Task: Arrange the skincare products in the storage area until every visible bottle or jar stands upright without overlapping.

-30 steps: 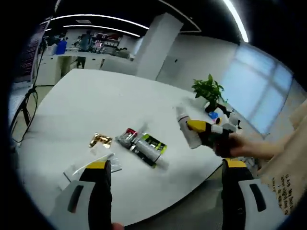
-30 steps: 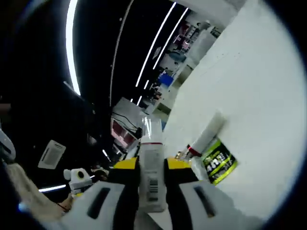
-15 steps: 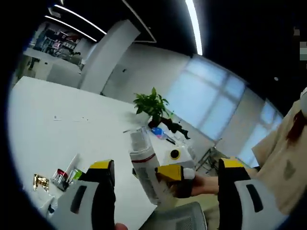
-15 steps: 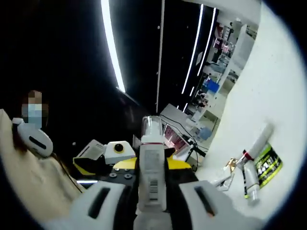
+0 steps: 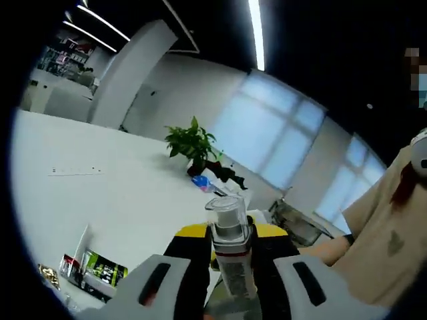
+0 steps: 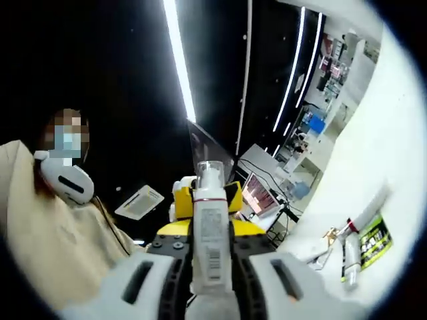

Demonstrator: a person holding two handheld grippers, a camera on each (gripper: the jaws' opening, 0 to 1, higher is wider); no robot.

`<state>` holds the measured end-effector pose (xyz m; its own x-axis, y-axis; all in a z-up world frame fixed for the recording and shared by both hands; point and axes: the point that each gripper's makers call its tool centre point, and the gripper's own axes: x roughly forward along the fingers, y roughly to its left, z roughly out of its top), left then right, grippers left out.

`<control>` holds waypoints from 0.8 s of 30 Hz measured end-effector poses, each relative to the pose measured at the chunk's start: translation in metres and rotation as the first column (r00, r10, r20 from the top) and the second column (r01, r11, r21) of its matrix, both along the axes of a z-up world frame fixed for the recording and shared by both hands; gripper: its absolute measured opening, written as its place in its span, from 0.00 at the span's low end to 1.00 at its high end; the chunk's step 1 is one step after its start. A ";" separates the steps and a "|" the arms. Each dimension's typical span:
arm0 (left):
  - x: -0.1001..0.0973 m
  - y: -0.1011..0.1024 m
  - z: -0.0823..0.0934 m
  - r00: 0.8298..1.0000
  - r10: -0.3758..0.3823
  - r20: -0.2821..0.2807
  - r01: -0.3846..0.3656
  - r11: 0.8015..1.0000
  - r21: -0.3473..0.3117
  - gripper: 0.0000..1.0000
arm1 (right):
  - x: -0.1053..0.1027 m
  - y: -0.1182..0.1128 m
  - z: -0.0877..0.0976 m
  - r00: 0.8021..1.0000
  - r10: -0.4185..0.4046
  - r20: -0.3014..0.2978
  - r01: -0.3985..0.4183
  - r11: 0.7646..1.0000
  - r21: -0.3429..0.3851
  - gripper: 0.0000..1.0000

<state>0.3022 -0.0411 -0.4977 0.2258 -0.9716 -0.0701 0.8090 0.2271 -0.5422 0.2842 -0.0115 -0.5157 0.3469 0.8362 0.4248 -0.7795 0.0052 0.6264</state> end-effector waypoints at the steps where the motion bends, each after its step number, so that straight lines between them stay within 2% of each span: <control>1: 0.001 -0.001 -0.002 1.000 0.002 0.006 -0.002 1.000 0.013 0.20 | 0.004 -0.001 -0.003 1.000 -0.016 0.024 0.017 0.999 -0.039 0.21; 3: 0.009 -0.002 -0.009 0.999 0.014 0.046 -0.017 0.997 0.069 0.19 | 0.014 -0.004 -0.012 0.995 -0.067 0.075 0.077 0.986 -0.145 0.21; 5: 0.018 -0.003 -0.018 0.997 0.044 0.058 -0.050 0.992 0.115 0.19 | 0.027 -0.009 -0.020 0.985 -0.135 0.108 0.158 0.957 -0.244 0.23; 6: 0.024 -0.005 -0.024 0.996 0.064 0.067 -0.072 0.988 0.138 0.19 | 0.038 -0.014 -0.029 0.970 -0.195 0.147 0.235 0.911 -0.338 0.26; 7: 0.027 -0.008 -0.030 0.994 0.064 0.085 -0.077 0.984 0.164 0.19 | 0.044 -0.017 -0.033 0.958 -0.224 0.177 0.278 0.875 -0.397 0.27; 8: 0.032 -0.011 -0.036 0.990 0.072 0.118 -0.093 0.978 0.187 0.19 | 0.049 -0.019 -0.043 0.943 -0.238 0.233 0.325 0.806 -0.494 0.27; 9: 0.037 -0.015 -0.045 0.984 0.075 0.160 -0.111 0.968 0.227 0.18 | 0.051 -0.020 -0.047 0.938 -0.245 0.247 0.341 0.785 -0.518 0.26; 10: 0.038 -0.020 -0.051 0.983 0.070 0.169 -0.110 0.964 0.243 0.18 | 0.056 -0.023 -0.053 0.928 -0.264 0.264 0.370 0.744 -0.556 0.26; 12: 0.043 -0.030 -0.064 0.981 0.054 0.184 -0.104 0.955 0.278 0.18 | 0.063 -0.030 -0.072 0.911 -0.281 0.301 0.411 0.656 -0.632 0.26; 13: 0.046 -0.035 -0.073 0.976 0.041 0.212 -0.106 0.945 0.310 0.18 | 0.070 -0.039 -0.084 0.899 -0.306 0.314 0.438 0.601 -0.669 0.26; 14: 0.050 -0.038 -0.079 0.973 0.036 0.230 -0.113 0.938 0.328 0.18 | 0.074 -0.042 -0.092 0.896 -0.327 0.301 0.442 0.581 -0.684 0.25; 16: 0.054 -0.046 -0.090 0.973 0.026 0.230 -0.105 0.935 0.338 0.18 | 0.080 -0.048 -0.103 0.882 -0.342 0.325 0.467 0.533 -0.706 0.25; 17: 0.056 -0.048 -0.094 0.972 0.022 0.233 -0.105 0.932 0.347 0.18 | 0.082 -0.050 -0.108 0.880 -0.354 0.318 0.468 0.522 -0.713 0.25; 19: 0.064 -0.053 -0.107 0.970 0.009 0.244 -0.104 0.920 0.377 0.18 | 0.090 -0.055 -0.122 0.865 -0.375 0.332 0.488 0.481 -0.728 0.25; 22: 0.070 -0.057 -0.123 0.960 -0.015 0.279 -0.109 0.898 0.427 0.19 | 0.098 -0.058 -0.139 0.859 -0.396 0.326 0.492 0.459 -0.740 0.25; 23: 0.072 -0.058 -0.131 0.953 -0.035 0.300 -0.109 0.888 0.448 0.19 | 0.102 -0.060 -0.148 0.842 -0.404 0.357 0.516 0.417 -0.748 0.24; 24: 0.074 -0.058 -0.135 0.953 -0.038 0.301 -0.109 0.884 0.455 0.19 | 0.104 -0.060 -0.152 0.838 -0.403 0.368 0.524 0.405 -0.749 0.24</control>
